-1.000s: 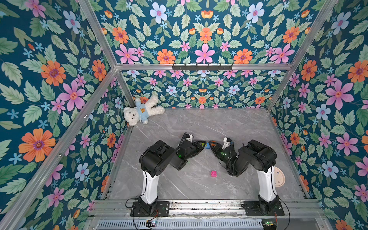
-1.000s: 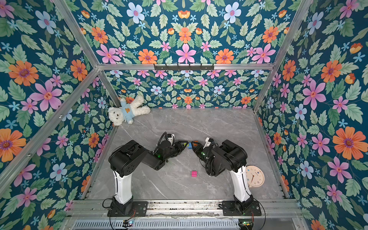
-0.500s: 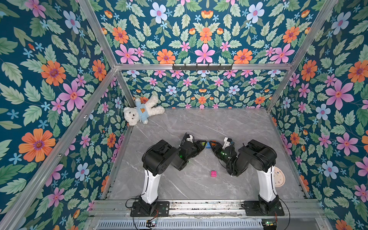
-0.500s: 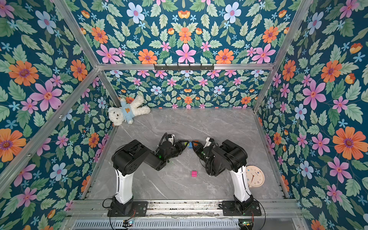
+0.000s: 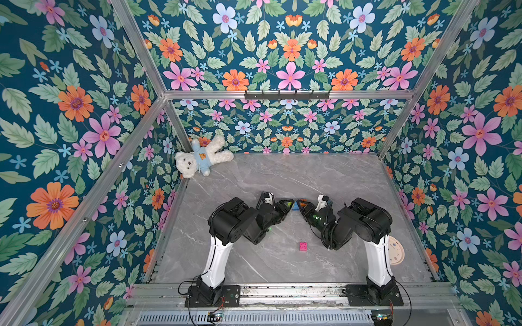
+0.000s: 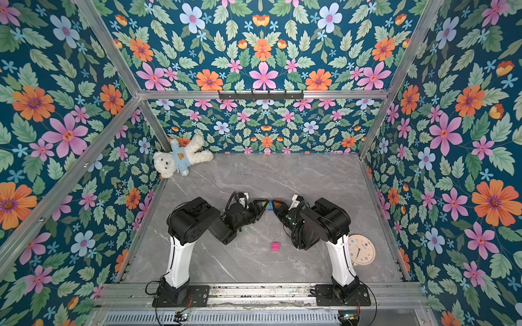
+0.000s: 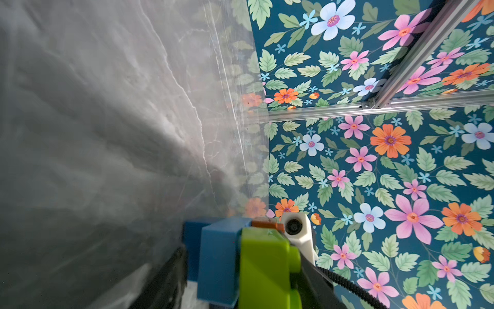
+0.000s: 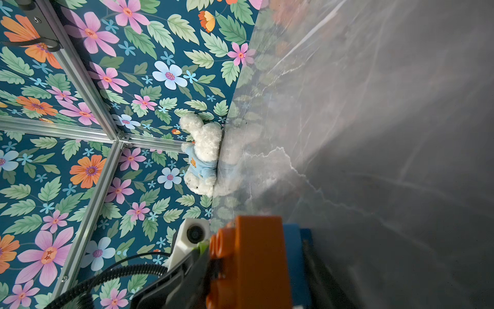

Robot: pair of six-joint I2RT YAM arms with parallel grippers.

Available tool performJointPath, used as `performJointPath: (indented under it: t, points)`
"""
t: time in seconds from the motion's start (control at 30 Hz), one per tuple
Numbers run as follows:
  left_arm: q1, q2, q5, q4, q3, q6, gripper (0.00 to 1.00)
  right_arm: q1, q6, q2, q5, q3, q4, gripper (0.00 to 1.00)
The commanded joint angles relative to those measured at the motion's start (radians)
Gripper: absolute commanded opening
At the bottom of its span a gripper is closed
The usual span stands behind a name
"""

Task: Assemble the letter v with lego
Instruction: Assemble the lego brick with the lego brick.

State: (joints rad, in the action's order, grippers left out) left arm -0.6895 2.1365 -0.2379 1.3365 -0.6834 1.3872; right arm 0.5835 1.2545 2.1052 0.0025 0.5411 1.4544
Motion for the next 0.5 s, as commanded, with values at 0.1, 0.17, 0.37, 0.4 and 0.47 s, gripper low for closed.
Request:
performJointPath:
  t: [0.1,0.17,0.37,0.4,0.47]
  points:
    - [-0.008,0.01,-0.005,-0.094,0.021,0.046,0.47,0.001,0.008,0.013,0.002,-0.009,-0.132,0.15]
    - [-0.008,0.008,0.007,-0.089,0.031,0.055,0.43,0.001,0.01,0.012,0.003,-0.009,-0.13,0.15]
    - [-0.014,0.028,0.035,-0.046,0.05,0.098,0.41,0.0,0.011,0.014,0.007,-0.012,-0.126,0.14]
    - [-0.016,0.031,0.031,-0.048,0.047,0.096,0.41,0.002,0.011,0.014,0.007,-0.011,-0.127,0.14]
    - [-0.017,0.031,0.029,-0.051,0.041,0.093,0.37,0.002,0.012,0.015,0.007,-0.009,-0.129,0.14]
